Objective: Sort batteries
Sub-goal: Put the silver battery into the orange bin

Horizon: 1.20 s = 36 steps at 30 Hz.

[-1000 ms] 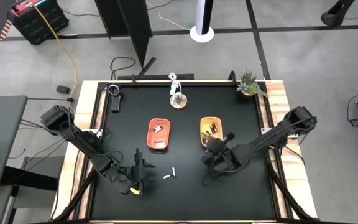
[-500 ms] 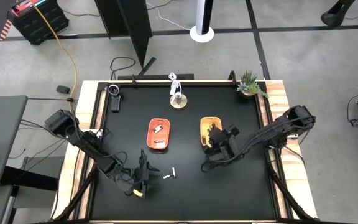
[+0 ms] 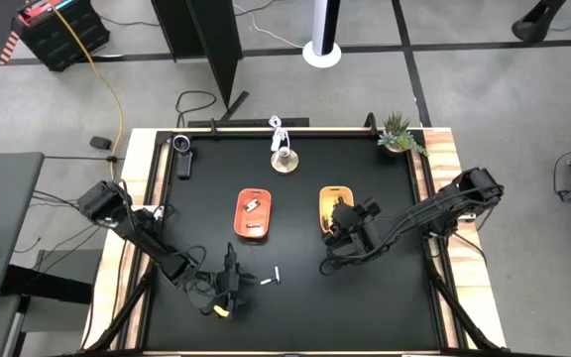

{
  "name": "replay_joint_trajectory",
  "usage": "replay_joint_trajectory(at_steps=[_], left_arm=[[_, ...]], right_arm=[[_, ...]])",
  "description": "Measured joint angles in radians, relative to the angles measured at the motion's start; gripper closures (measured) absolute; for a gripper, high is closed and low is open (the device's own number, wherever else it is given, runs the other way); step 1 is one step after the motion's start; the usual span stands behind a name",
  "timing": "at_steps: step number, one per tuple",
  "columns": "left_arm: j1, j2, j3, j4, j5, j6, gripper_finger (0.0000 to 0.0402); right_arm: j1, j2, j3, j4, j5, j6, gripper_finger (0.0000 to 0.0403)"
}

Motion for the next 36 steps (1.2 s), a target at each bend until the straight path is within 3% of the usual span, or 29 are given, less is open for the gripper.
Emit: replay_joint_trajectory(at_steps=[7, 19, 25, 36], left_arm=[[0.020, 0.155, 0.080, 0.051, -0.056, 0.027, 0.0125], [0.071, 0.227, 0.119, -0.027, -0.058, -0.078, 0.0142], [0.075, 0.226, 0.119, -0.064, -0.037, -0.101, 0.0200], [0.084, 0.225, 0.118, -0.105, 0.008, -0.131, 0.0346]], right_arm=[[0.000, 0.000, 0.000, 0.017, 0.002, -0.015, 0.0180], [0.001, 0.000, 0.000, 0.041, 0.003, -0.041, 0.0180], [0.001, 0.000, 0.000, 0.052, 0.003, -0.049, 0.0180], [0.001, 0.000, 0.000, 0.054, 0.002, -0.051, 0.0180]])
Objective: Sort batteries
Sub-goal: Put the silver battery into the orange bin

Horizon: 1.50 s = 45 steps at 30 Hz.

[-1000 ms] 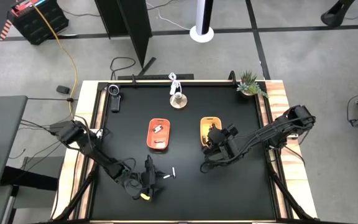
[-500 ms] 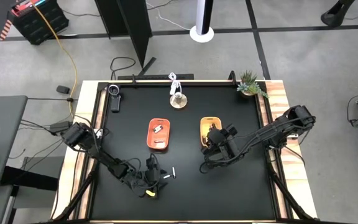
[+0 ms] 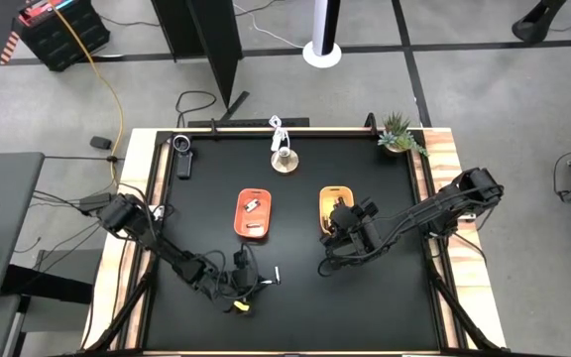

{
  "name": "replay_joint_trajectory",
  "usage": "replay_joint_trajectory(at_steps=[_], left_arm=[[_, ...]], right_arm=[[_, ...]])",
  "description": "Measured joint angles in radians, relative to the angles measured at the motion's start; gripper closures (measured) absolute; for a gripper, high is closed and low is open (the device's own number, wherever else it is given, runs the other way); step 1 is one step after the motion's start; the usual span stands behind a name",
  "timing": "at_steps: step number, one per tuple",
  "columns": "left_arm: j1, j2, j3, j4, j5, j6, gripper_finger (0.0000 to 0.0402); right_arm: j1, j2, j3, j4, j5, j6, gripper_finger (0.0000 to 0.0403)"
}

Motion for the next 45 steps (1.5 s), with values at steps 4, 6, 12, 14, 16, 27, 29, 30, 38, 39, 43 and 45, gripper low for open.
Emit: replay_joint_trajectory(at_steps=[4, 6, 12, 14, 16, 27, 29, 30, 38, 39, 43, 45], left_arm=[[0.006, 0.000, -0.001, -0.004, 0.028, 0.000, 0.0376], [0.006, 0.000, -0.001, -0.005, 0.031, 0.000, 0.0376], [0.006, -0.003, -0.002, 0.006, 0.024, 0.026, 0.0376], [0.005, -0.009, -0.002, 0.013, 0.020, 0.038, 0.0376], [0.004, -0.024, -0.003, 0.011, 0.021, 0.048, 0.0376], [-0.007, -0.163, -0.007, -0.123, -0.115, 0.083, 0.0376], [-0.007, -0.199, -0.011, -0.122, -0.141, 0.105, 0.0376], [-0.007, -0.219, -0.015, -0.121, -0.164, 0.113, 0.0376], [0.054, -0.415, -0.035, -0.284, -0.357, 0.111, 0.0376], [0.070, -0.433, -0.035, -0.307, -0.357, 0.110, 0.0376], [0.147, -0.473, -0.035, -0.420, -0.358, 0.066, 0.0376], [0.179, -0.475, -0.035, -0.470, -0.353, 0.040, 0.0370]], right_arm=[[0.000, 0.000, 0.000, 0.000, 0.000, 0.000, 0.0180], [0.000, 0.000, 0.000, 0.000, -0.001, 0.000, 0.0180], [0.000, 0.000, 0.000, 0.000, -0.002, 0.000, 0.0180], [0.000, 0.000, 0.000, 0.001, -0.003, 0.000, 0.0180], [0.000, 0.000, 0.000, 0.000, -0.003, 0.000, 0.0180], [0.000, 0.000, 0.000, 0.010, -0.004, -0.017, 0.0180], [0.000, 0.000, 0.000, 0.011, -0.004, -0.019, 0.0180], [0.000, 0.000, 0.000, 0.013, -0.004, -0.020, 0.0180], [0.000, 0.000, 0.000, 0.110, -0.005, -0.096, 0.0180], [0.000, 0.000, 0.000, 0.133, -0.005, -0.116, 0.0180], [0.000, 0.000, 0.000, 0.232, -0.007, -0.204, 0.0180], [0.000, 0.000, 0.000, 0.291, -0.014, -0.252, 0.0180]])
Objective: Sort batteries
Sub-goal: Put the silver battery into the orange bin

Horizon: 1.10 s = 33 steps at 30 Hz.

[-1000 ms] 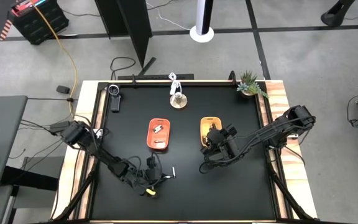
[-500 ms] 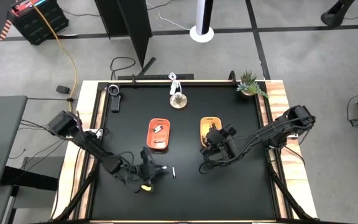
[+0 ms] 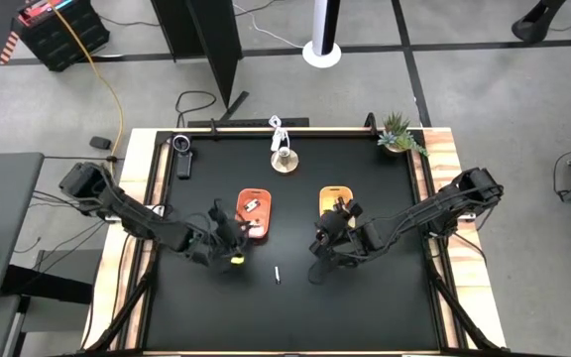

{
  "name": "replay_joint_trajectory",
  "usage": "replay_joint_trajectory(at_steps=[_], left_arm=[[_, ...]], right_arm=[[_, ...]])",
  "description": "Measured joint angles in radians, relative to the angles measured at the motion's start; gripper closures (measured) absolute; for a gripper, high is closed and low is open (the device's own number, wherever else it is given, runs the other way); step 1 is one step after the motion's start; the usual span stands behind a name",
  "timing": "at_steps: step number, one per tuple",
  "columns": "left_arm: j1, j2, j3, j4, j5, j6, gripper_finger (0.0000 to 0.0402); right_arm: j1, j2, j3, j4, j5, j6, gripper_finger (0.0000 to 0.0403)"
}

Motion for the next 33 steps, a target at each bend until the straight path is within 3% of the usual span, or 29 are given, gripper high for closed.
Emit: replay_joint_trajectory(at_steps=[10, 14, 18, 20, 28, 33], left_arm=[[0.088, 0.000, 0.000, -0.085, 0.021, -0.085, 0.0241], [0.039, 0.000, 0.000, 0.035, 0.120, 0.101, 0.0203], [-0.015, 0.008, 0.001, 0.218, 0.427, 0.405, 0.0198], [-0.033, 0.026, 0.003, 0.251, 0.512, 0.485, 0.0199], [-0.038, 0.202, 0.012, 0.386, 0.617, 0.630, 0.0186], [-0.027, 0.296, 0.103, 0.379, 0.657, 0.771, 0.0157]], right_arm=[[0.002, 0.000, 0.001, 0.254, -0.061, -0.190, 0.0180], [0.002, 0.000, 0.001, 0.252, -0.103, -0.216, 0.0180], [0.000, 0.000, 0.001, 0.253, -0.103, -0.216, 0.0180], [0.000, 0.000, 0.001, 0.253, -0.103, -0.216, 0.0180], [0.000, 0.000, 0.001, 0.254, -0.103, -0.216, 0.0180], [0.000, 0.000, 0.001, 0.254, -0.103, -0.216, 0.0180]])
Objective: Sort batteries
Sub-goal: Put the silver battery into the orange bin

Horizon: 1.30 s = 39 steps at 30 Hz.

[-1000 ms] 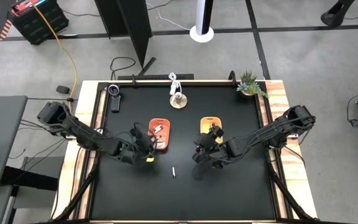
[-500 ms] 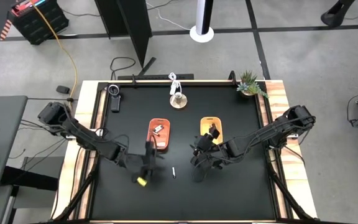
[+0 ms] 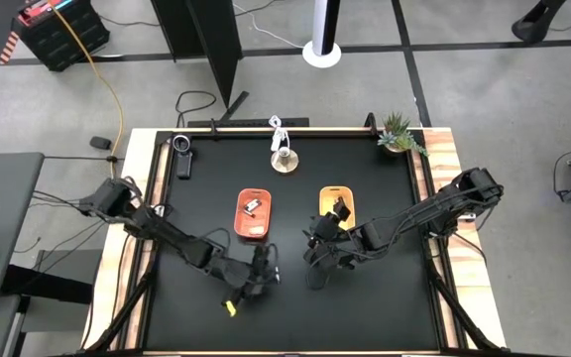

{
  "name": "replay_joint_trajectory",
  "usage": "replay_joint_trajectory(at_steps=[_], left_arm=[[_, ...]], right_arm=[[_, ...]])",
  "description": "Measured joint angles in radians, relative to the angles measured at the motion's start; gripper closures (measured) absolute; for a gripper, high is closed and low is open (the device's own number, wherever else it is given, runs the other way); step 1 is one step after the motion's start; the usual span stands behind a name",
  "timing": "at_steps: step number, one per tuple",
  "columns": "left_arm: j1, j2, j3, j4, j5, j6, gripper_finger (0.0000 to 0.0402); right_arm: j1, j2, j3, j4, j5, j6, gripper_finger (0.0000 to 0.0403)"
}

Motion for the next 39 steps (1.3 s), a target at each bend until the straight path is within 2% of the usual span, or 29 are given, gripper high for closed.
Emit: replay_joint_trajectory(at_steps=[4, 7, 10, 18, 24, 35, 39], left_arm=[[0.032, 0.066, 0.096, -0.110, 0.053, 0.060, 0.0139], [0.060, 0.115, 0.174, -0.249, 0.069, 0.069, 0.0137], [0.085, 0.149, 0.234, -0.320, 0.072, 0.067, 0.0140], [0.144, 0.165, 0.276, -0.420, 0.159, 0.043, 0.0157], [0.156, 0.164, 0.277, -0.454, 0.195, -0.030, 0.0207], [0.154, 0.164, 0.276, -0.493, 0.228, -0.084, 0.0355], [0.141, 0.164, 0.276, -0.496, 0.211, -0.089, 0.0362]], right_arm=[[0.000, 0.000, 0.000, 0.001, 0.000, 0.000, 0.0180], [0.000, 0.000, 0.000, 0.001, 0.000, 0.000, 0.0180], [0.000, 0.000, 0.000, 0.001, 0.000, 0.000, 0.0180], [0.000, 0.000, 0.000, -0.002, -0.001, 0.000, 0.0180], [0.000, 0.000, 0.000, -0.003, -0.001, -0.003, 0.0180], [0.000, 0.000, 0.000, -0.003, -0.001, -0.001, 0.0180], [0.000, 0.000, 0.000, -0.002, -0.001, 0.000, 0.0180]])
